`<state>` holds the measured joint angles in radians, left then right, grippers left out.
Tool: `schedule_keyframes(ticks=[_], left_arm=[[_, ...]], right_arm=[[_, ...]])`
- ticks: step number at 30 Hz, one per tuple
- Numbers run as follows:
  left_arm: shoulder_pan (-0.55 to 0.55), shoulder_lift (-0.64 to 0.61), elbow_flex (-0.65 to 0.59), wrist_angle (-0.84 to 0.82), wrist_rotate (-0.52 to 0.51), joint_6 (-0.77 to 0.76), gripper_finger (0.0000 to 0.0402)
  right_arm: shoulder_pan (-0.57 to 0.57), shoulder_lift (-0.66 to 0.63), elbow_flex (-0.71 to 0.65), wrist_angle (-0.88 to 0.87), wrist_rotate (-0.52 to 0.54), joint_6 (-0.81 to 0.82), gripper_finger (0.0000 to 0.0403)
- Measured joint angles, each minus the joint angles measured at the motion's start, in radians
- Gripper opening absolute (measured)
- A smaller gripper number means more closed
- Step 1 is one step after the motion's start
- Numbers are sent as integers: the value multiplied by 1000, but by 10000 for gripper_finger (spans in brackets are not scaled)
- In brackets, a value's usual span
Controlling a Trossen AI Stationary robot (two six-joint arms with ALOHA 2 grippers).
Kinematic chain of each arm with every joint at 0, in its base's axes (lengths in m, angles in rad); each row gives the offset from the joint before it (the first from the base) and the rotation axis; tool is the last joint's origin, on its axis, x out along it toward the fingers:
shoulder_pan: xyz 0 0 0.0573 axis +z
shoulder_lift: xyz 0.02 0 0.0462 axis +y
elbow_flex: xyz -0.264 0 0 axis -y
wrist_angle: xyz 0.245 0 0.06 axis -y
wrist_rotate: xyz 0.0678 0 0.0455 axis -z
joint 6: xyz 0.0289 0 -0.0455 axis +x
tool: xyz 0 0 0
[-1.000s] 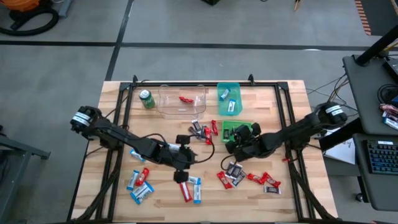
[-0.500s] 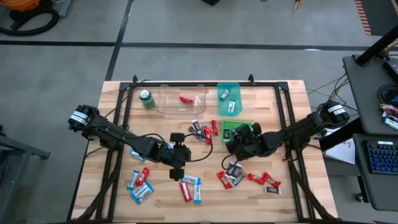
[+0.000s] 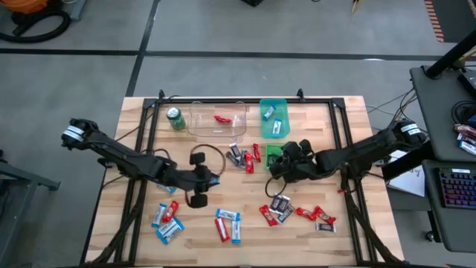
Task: Sort candy
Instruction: Put the red chocolate bar into the transparent bin
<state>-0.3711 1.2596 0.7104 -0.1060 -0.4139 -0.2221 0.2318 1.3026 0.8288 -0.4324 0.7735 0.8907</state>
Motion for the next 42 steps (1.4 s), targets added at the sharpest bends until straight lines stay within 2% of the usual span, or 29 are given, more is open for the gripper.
schedule_keyframes(ticks=[5, 10, 16, 23, 28, 42], left_arm=[[0, -80, -111, 143, -99, -5, 92], [0, -136, -145, 158, -249, -6, 92], [0, -190, -152, 135, -339, -5, 92], [0, -279, -151, 68, -347, -4, 92], [0, -350, -151, 13, -348, -5, 92], [-1, -365, -158, -26, -347, -5, 92]], right_arm=[[-41, 48, 103, 4, -85, -103, 185], [-87, 145, 217, -7, -176, -198, 185], [-117, 288, 365, -54, -233, -239, 185], [-134, 458, 518, -189, -236, -237, 185], [-149, 550, 580, -205, -315, -227, 185], [-199, 708, 619, -222, -409, -153, 184]])
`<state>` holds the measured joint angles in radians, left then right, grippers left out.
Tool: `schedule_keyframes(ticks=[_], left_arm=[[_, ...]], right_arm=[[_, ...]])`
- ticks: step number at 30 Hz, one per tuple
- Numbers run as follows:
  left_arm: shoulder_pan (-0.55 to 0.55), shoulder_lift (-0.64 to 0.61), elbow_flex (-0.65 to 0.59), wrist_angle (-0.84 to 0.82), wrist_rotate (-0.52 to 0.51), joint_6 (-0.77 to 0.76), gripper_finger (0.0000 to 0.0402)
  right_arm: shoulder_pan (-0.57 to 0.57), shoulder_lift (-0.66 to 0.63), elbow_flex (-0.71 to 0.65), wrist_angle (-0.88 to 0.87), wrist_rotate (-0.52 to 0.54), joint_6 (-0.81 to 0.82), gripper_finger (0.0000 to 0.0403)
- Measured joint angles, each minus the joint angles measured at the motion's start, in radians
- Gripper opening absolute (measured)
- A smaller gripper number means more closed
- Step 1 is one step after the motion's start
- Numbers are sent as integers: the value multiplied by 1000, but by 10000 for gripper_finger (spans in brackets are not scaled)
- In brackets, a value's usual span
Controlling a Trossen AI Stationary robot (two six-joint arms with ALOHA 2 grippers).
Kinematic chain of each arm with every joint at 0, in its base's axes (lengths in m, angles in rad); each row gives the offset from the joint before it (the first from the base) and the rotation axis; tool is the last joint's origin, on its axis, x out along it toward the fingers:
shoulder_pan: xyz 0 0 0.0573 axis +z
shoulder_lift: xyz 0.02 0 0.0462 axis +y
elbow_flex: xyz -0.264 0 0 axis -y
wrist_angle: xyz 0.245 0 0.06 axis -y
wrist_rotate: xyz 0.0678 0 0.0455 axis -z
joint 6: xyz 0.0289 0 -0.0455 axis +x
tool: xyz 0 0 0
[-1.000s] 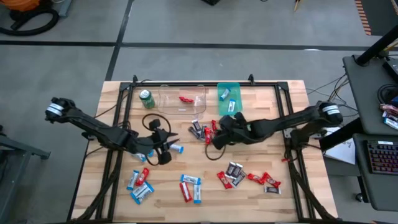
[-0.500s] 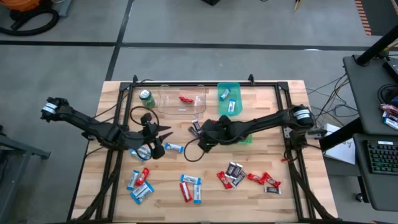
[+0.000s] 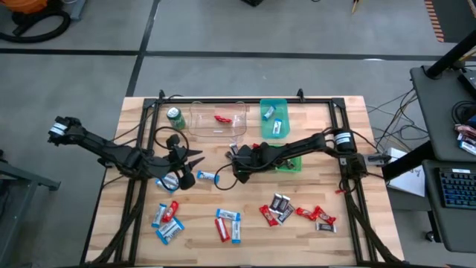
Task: Sort candy
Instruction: Put the red chocolate bar into the transparent bin
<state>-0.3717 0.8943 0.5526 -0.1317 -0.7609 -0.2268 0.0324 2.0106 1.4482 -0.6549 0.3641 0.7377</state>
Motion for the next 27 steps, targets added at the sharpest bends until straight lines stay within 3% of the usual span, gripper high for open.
schedule_keyframes(ticks=[6, 14, 19, 23, 27], left_arm=[[0, 2, -1, 3, 0, 0, 92], [0, 2, -1, 27, 0, -1, 92], [0, 2, -2, 43, 36, -38, 92], [0, 8, -15, 88, 141, -46, 92], [0, 58, -52, 264, 274, 6, 92]], right_arm=[[-3, 1, 0, 2, -4, 2, 146], [-2, -4, 0, 7, -6, -41, 19], [3, -43, -1, 1, -8, -64, 12], [26, -121, -1, 0, -8, -130, 9], [63, -202, -3, 12, -48, -236, 8]])
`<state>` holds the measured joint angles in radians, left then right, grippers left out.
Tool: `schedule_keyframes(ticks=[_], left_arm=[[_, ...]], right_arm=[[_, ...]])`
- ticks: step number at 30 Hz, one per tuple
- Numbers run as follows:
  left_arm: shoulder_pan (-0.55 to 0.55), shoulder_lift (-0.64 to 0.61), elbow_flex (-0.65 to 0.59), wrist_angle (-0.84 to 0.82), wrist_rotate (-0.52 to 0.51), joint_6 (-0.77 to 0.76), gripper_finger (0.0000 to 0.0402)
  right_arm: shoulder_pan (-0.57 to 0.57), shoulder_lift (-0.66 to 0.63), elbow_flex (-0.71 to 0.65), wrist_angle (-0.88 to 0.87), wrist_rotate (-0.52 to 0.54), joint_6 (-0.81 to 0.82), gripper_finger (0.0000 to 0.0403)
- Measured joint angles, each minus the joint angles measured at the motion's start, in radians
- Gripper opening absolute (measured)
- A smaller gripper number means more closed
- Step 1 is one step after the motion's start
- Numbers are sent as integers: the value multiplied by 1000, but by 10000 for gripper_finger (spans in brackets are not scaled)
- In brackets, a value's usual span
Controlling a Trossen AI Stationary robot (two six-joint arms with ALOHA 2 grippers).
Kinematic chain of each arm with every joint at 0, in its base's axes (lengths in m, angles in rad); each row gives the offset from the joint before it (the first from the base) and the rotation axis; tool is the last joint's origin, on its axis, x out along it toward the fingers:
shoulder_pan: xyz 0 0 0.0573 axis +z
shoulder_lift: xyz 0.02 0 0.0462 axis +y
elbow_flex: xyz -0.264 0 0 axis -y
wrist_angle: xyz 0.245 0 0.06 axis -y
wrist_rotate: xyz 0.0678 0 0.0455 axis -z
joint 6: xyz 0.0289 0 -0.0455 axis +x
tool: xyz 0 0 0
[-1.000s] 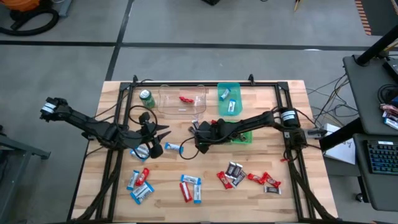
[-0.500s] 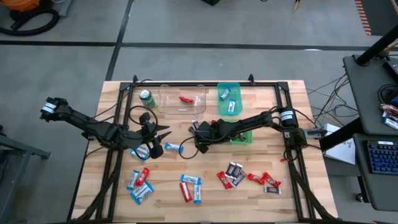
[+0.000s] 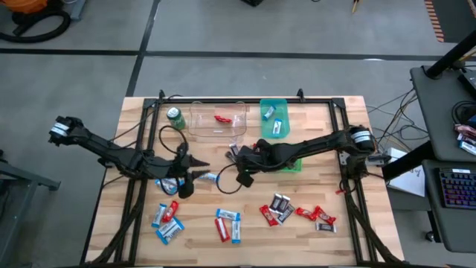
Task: Sort candy
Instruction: Put the red chocolate bar into the transparent bin
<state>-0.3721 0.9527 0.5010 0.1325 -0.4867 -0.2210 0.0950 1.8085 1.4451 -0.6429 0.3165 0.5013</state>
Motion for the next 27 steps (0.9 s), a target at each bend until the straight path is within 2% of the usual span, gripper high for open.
schedule_keyframes(ticks=[4, 8, 12, 15, 21, 24, 27], left_arm=[[0, 81, -46, 192, 93, 82, 92], [0, 167, -53, 285, 105, 108, 92], [0, 231, -53, 366, 105, 134, 92], [0, 261, -48, 382, 104, 143, 92], [0, 285, -27, 383, 104, 159, 92], [0, 283, -25, 384, 104, 161, 92], [0, 279, -26, 386, 103, 161, 92]], right_arm=[[47, -65, -13, 6, -8, -46, 8], [88, -76, -54, 12, -5, -74, 9], [97, -54, -102, 52, -2, 4, 9], [93, -16, -127, 73, 1, 3, 16], [101, 64, -131, 109, 78, -203, 76], [100, 91, -131, 143, 102, -225, 116], [99, 93, -131, 158, 180, -218, 149]])
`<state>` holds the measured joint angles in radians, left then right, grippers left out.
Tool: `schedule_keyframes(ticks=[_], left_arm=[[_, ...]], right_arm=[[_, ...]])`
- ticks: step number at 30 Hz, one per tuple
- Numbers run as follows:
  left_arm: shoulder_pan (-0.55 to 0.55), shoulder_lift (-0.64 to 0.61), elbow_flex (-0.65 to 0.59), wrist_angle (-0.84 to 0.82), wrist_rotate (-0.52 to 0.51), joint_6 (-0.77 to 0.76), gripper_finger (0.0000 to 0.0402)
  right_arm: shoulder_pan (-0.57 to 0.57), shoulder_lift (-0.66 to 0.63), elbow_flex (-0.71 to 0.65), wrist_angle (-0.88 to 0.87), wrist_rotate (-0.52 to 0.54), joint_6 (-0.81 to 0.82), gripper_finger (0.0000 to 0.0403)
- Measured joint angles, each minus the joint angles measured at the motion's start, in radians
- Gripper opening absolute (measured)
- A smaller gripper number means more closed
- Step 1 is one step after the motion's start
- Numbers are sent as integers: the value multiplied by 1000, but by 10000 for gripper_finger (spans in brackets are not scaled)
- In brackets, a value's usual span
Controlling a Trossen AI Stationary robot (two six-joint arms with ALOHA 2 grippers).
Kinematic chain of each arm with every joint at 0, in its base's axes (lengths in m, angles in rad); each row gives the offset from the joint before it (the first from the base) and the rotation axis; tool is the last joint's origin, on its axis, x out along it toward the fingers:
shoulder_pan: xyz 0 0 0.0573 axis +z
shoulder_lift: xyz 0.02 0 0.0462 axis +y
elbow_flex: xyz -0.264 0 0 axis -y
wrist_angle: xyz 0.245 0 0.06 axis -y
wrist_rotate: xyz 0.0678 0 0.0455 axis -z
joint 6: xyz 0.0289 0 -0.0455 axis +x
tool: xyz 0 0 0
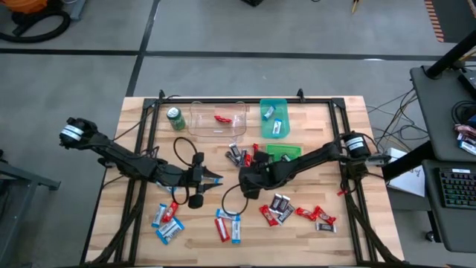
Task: Sort candy
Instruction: Put the red chocolate bar into the transparent bin
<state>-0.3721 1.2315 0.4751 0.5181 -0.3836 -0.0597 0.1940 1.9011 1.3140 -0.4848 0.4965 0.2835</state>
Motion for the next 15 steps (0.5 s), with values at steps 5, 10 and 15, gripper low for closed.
schedule_keyframes(ticks=[5, 10, 15], left_arm=[[0, 4, 0, -2, 0, 0, 92], [0, 11, 0, 2, -1, 0, 92], [0, 13, 0, 11, -1, -1, 92]], right_arm=[[-7, 0, 0, 3, 20, 17, 174], [-18, 31, -2, 23, 13, 31, 176], [-29, 88, 1, 33, 5, 31, 176]])
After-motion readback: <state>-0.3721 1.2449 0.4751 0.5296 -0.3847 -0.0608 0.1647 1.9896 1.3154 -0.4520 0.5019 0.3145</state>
